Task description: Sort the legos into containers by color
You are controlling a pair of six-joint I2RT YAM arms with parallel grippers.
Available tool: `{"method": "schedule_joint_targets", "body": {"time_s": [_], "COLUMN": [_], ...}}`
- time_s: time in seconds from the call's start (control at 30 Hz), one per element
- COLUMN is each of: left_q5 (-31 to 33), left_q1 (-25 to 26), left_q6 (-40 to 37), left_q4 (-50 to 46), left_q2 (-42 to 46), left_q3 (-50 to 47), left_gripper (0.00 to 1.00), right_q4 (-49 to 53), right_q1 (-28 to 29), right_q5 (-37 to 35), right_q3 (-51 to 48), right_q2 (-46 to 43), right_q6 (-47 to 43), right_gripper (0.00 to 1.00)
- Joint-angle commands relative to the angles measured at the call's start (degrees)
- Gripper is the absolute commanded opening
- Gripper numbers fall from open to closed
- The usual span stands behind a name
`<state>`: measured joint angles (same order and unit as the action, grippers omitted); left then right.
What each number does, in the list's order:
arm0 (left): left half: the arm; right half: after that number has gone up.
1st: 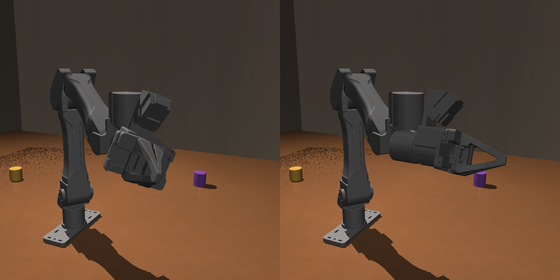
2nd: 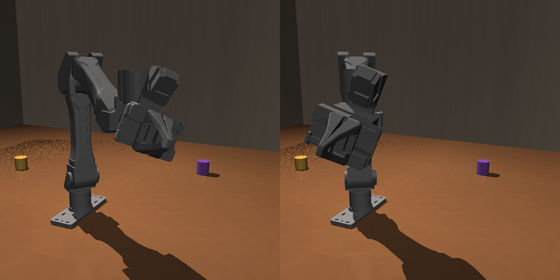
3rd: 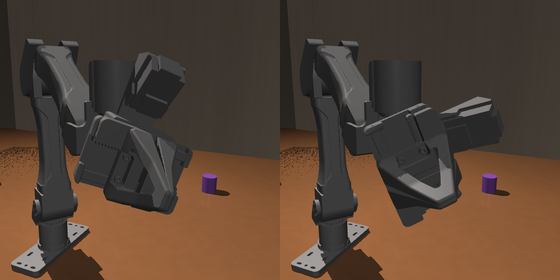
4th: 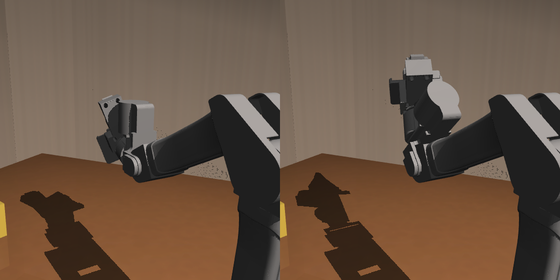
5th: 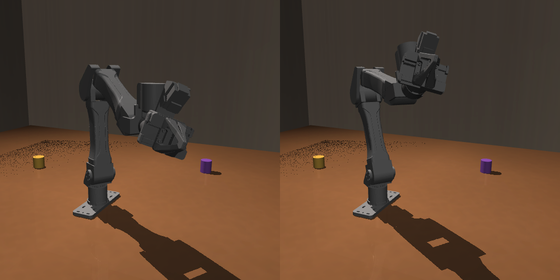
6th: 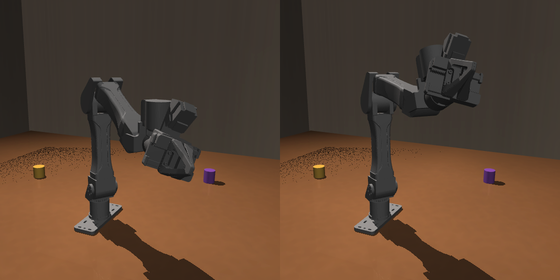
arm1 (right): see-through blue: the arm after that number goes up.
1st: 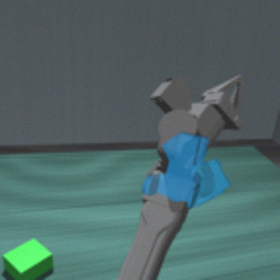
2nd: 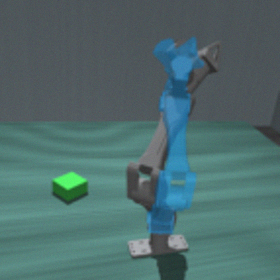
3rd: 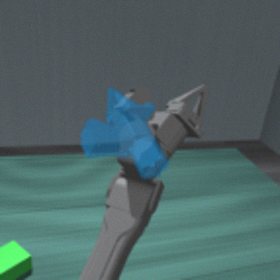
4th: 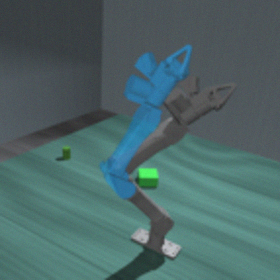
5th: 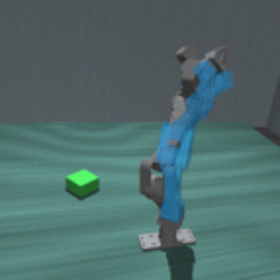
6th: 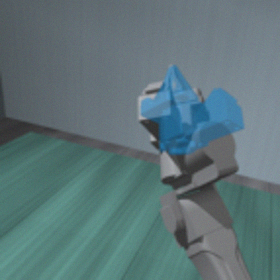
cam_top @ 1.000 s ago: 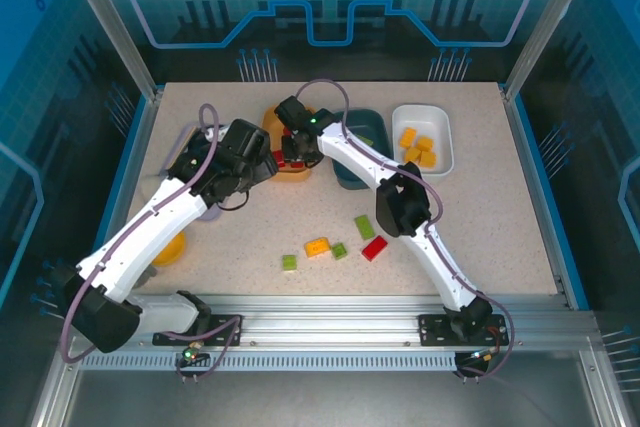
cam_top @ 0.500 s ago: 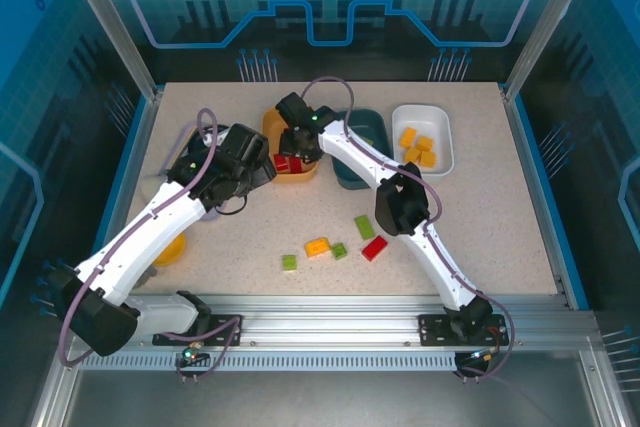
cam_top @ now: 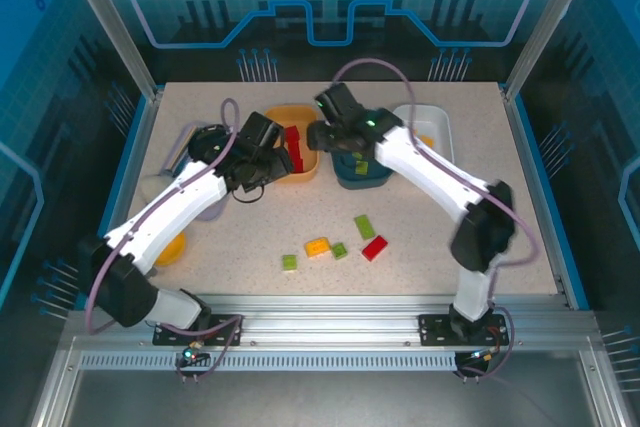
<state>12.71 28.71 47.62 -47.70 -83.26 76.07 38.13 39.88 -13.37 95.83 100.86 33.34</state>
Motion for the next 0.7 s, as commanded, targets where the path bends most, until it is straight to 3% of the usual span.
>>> {"method": "schedule_joint_targets", "body": {"time_s": [0.0,0.17,0.3,0.5,0.67], "left_q5": [-9.93,-12.94,-11.95,-12.29,-11.49], "left_q1": [-0.28,2.53,5.18,6.47,7.07], "left_q6": [-2.63,-9.07,-11.02,-9.4,-8.1], "left_q4": [1.93,0.79,0.62,2.02,-0.64], "left_q2": [-3.9,-10.52,-14.08,-17.39,-17.5], "left_q3": [1.21,4.57,7.01,8.3,7.84], "left_gripper": [0.7,0.69,0.69,0.68,0.69], "right_q4": [-6.75,-3.83,0.12,2.68,1.43], "right_q1": [-0.77,-2.73,-6.1,-7.24,-2.95], "right_q5": [2.59,2.27,2.17,5.9,8.23], "right_q3": [-16.16,-35.69,-42.75,-41.89,-40.31], "right_q2": [-9.79,-29.16,-40.06,-37.01,-32.41], "right_q6": [-10.79,-12.28,-11.93,-12.07,-16.5], "right_gripper": [0.53,0.55,0.58,0.59,0.62]}}
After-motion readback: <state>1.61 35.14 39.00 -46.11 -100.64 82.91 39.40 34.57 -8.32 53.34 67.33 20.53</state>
